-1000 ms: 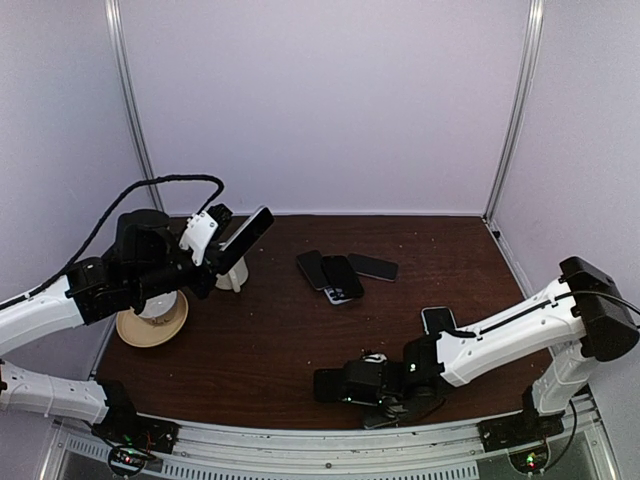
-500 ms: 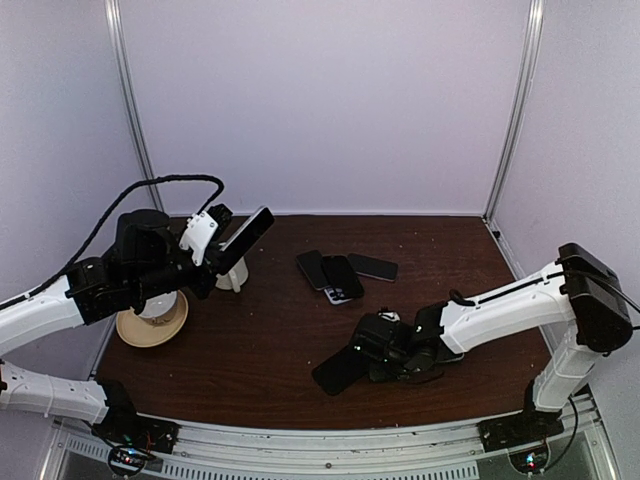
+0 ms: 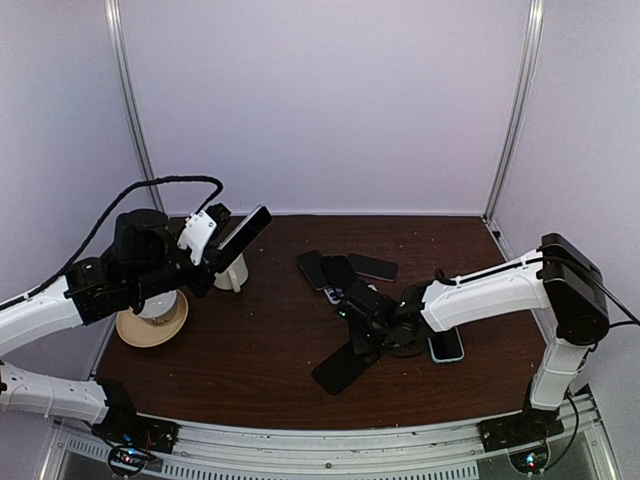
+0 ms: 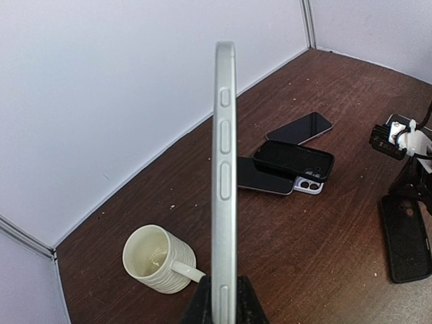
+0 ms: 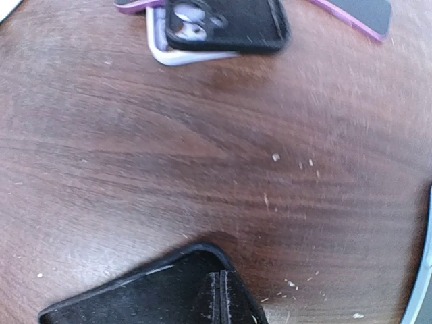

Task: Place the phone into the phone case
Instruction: Adjust the phone case at the corner of the board.

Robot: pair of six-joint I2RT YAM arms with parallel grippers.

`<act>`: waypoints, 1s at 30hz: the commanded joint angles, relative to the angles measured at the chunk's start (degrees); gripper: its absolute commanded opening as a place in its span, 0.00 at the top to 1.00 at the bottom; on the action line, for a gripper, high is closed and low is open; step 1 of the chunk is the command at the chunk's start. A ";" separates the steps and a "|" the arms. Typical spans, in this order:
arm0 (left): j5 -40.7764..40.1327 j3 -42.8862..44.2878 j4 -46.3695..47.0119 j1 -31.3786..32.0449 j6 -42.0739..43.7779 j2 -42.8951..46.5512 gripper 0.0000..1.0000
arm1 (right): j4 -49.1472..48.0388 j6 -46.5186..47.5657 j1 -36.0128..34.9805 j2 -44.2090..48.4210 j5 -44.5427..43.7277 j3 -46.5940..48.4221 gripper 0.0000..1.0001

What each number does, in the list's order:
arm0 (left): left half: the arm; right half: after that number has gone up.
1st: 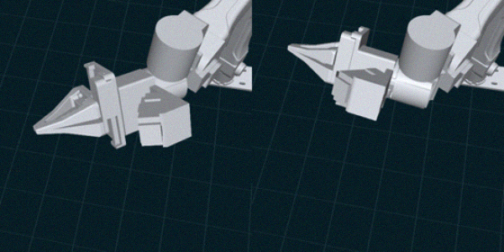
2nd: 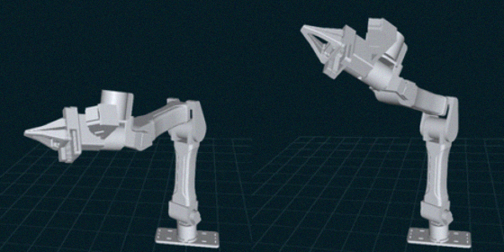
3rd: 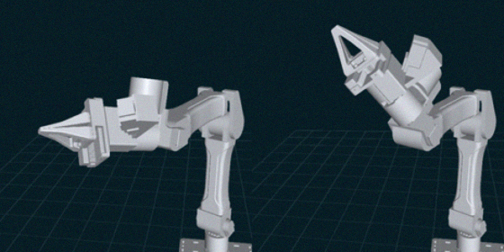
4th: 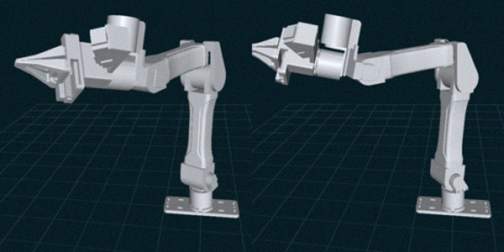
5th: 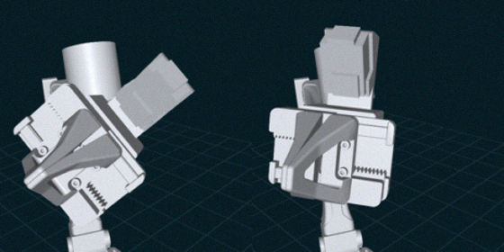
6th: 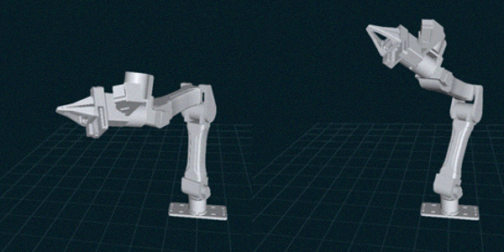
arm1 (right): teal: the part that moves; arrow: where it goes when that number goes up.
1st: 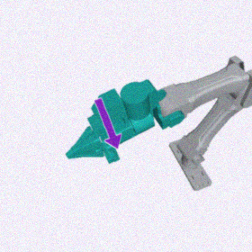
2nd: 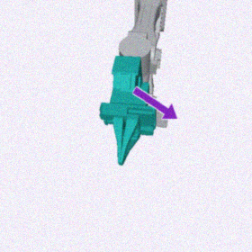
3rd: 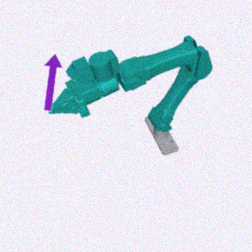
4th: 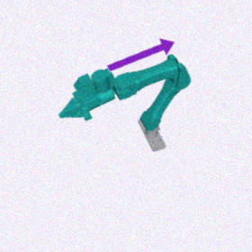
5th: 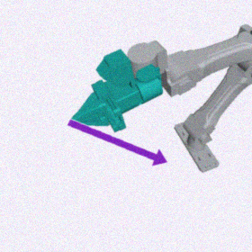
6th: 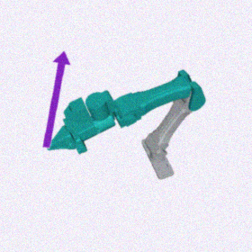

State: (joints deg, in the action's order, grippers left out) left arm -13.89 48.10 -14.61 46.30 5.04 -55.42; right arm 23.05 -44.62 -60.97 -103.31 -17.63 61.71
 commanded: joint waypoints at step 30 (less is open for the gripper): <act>0.04 0.24 6.01 -1.04 0.31 1.88 1.00 | 16.10 -1.63 -13.99 -0.03 14.15 1.30 1.00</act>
State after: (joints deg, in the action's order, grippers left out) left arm -13.91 48.07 -14.61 45.74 5.10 -54.68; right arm 29.34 -44.71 -74.52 -106.98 -3.29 66.43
